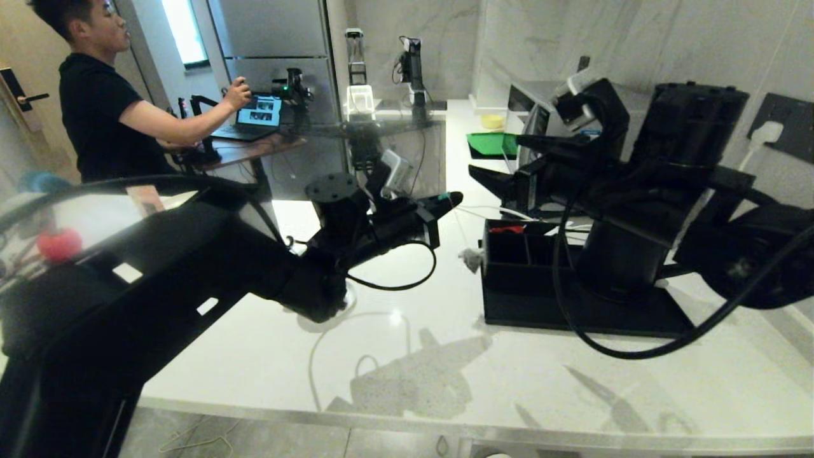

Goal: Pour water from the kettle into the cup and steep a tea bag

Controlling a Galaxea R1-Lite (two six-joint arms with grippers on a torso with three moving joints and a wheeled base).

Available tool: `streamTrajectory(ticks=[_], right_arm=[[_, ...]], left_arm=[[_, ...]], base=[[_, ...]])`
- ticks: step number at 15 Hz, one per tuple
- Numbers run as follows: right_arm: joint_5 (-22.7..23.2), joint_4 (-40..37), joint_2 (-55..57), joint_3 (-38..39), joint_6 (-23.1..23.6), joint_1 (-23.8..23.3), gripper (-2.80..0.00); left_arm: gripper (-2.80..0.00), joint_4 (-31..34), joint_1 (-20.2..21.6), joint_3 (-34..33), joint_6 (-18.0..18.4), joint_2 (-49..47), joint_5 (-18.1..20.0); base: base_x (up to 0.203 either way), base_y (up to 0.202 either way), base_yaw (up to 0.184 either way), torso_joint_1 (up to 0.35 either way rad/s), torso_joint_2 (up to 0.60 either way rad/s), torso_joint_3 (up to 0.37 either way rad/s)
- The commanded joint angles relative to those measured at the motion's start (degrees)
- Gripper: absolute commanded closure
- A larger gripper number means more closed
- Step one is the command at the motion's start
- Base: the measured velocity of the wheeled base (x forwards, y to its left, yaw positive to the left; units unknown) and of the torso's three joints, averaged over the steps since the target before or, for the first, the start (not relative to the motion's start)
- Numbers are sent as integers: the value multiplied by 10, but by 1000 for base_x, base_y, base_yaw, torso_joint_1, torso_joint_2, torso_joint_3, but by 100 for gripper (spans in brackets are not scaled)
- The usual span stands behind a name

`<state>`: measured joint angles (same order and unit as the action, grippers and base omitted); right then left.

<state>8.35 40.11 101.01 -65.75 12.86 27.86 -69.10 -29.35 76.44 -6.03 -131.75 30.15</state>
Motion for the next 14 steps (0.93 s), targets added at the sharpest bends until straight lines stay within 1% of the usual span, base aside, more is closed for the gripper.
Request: streamTrajectory(ticks=[1, 2, 3, 6, 10, 14], right_arm=[[1, 3, -32, 27, 1, -2, -280], [0, 3, -43, 40, 1, -2, -280], [0, 4, -54, 51, 1, -3, 0], [0, 3, -77, 73, 1, -3, 0], [0, 2, -111, 104, 1, -4, 0], [0, 3, -158, 160, -1, -34, 0]], left_arm=[[0, -4, 0, -2, 0, 6, 2], [0, -4, -1, -2, 0, 11, 2], [0, -4, -1, -3, 0, 13, 2], [0, -4, -1, -5, 0, 18, 2], [0, -9, -2, -31, 1, 31, 1], [0, -10, -3, -33, 1, 36, 1]], base=[[0, 0, 0, 0, 0, 0], [0, 0, 0, 0, 0, 0], [0, 0, 0, 0, 0, 0], [0, 0, 0, 0, 0, 0], [0, 0, 0, 0, 0, 0], [0, 0, 0, 0, 0, 0]])
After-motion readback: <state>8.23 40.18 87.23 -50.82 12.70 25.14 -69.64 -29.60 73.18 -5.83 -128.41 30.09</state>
